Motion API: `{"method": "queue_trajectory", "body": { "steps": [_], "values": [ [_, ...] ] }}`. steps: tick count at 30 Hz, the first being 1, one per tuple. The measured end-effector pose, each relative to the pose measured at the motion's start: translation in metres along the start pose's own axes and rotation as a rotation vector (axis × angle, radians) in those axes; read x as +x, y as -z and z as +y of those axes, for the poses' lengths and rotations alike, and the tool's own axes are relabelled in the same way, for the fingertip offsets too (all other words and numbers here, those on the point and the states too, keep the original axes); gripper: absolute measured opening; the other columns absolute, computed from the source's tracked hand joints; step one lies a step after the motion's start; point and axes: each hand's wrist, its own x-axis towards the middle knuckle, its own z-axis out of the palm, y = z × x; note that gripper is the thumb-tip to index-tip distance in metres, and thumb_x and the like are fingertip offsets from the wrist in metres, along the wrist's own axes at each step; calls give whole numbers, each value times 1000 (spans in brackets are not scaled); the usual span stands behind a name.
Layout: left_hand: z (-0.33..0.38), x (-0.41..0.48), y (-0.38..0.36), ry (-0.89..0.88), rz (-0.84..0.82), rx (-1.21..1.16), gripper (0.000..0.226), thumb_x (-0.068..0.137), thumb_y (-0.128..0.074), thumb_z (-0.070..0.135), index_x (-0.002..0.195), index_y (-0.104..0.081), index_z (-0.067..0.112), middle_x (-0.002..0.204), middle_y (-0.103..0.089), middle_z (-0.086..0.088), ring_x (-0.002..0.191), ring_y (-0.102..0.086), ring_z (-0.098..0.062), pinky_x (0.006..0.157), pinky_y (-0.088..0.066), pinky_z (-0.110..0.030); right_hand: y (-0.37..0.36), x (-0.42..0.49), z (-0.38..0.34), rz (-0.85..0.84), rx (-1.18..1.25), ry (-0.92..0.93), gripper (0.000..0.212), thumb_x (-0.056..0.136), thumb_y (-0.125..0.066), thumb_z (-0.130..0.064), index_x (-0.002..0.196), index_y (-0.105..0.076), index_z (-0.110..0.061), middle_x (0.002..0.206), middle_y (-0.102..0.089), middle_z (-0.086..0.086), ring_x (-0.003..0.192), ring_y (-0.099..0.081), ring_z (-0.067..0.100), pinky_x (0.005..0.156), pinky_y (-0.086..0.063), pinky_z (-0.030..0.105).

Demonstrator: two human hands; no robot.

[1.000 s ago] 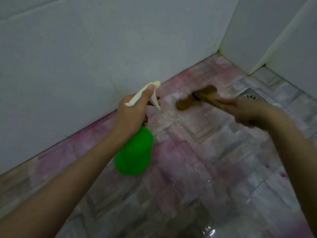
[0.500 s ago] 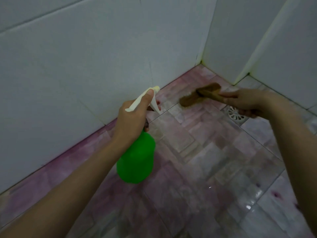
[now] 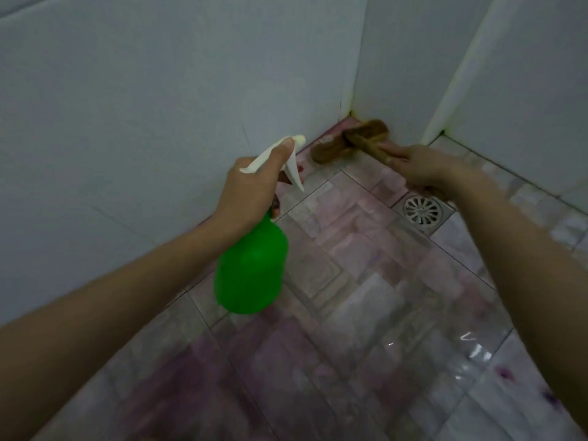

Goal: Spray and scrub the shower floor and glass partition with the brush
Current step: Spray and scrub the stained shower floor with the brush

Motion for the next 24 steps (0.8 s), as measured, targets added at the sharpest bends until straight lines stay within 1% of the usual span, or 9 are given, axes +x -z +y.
{"method": "queue_trajectory", "body": {
  "steps": [2,4,7,10,14,16,18,21,24],
  "values": [
    [5,12,-2,-4,-49,35,60,77,-57,70,96,-80,18,93,-74,-28,70,-65,-47,44,-44,-25,-15,7,1,43,13,17,41,101,-35,-40,142,-35,-44,88,-60,16,76,-63,32,58,-46,30],
    [15,23,-1,-18,-97,53,46,90,-54,59,97,-79,21,92,-78,-16,76,-65,-53,44,-44,-22,-23,-18,20,62,-21,-21,41,101,-35,-40,141,-34,-48,105,-63,18,75,-65,31,57,-46,28],
    [29,34,7,-34,-155,52,33,95,-53,54,93,-78,32,102,-77,-14,89,-66,-56,41,-41,-20,-37,-75,35,93,78,-173,38,101,-33,-39,136,-30,-56,84,-61,11,49,-53,21,38,-41,25],
    [32,46,12,-14,-193,61,57,81,-54,68,105,-78,22,111,-72,-22,96,-67,-51,43,-44,-24,-64,-82,25,222,212,-193,45,102,-33,-33,145,-25,-44,69,-55,5,44,-54,23,32,-41,23],
    [21,74,8,29,-195,113,82,63,-54,80,112,-74,17,100,-77,-11,82,-74,-35,45,-46,-26,-85,-46,11,312,405,-223,50,101,-36,-26,150,-24,-34,72,-52,-3,54,-49,13,66,-56,42],
    [14,86,2,54,-220,129,86,57,-54,80,112,-73,17,94,-78,-10,57,-67,-24,47,-46,-27,-92,-31,-1,371,541,-281,49,101,-36,-27,148,-25,-38,80,-59,7,58,-55,21,64,-56,43],
    [7,91,-5,70,-222,119,80,61,-58,77,102,-75,11,78,-74,-13,45,-56,-19,51,-47,-30,-102,-19,-20,451,704,-335,49,102,-35,-24,146,-24,-41,79,-61,14,57,-58,27,56,-56,42],
    [-1,91,-9,76,-176,115,53,85,-63,61,77,-70,9,52,-58,-2,36,-52,-12,43,-42,-21,-125,-7,-48,575,1012,-386,52,103,-35,-21,149,-19,-41,67,-57,14,45,-51,23,45,-50,34],
    [-4,96,-9,48,-173,143,54,90,-62,56,55,-60,15,38,-53,2,32,-50,-10,39,-38,-17,-143,8,-62,692,1147,-410,53,103,-37,-21,149,-20,-40,65,-56,11,44,-49,19,44,-46,30]
  ]
}}
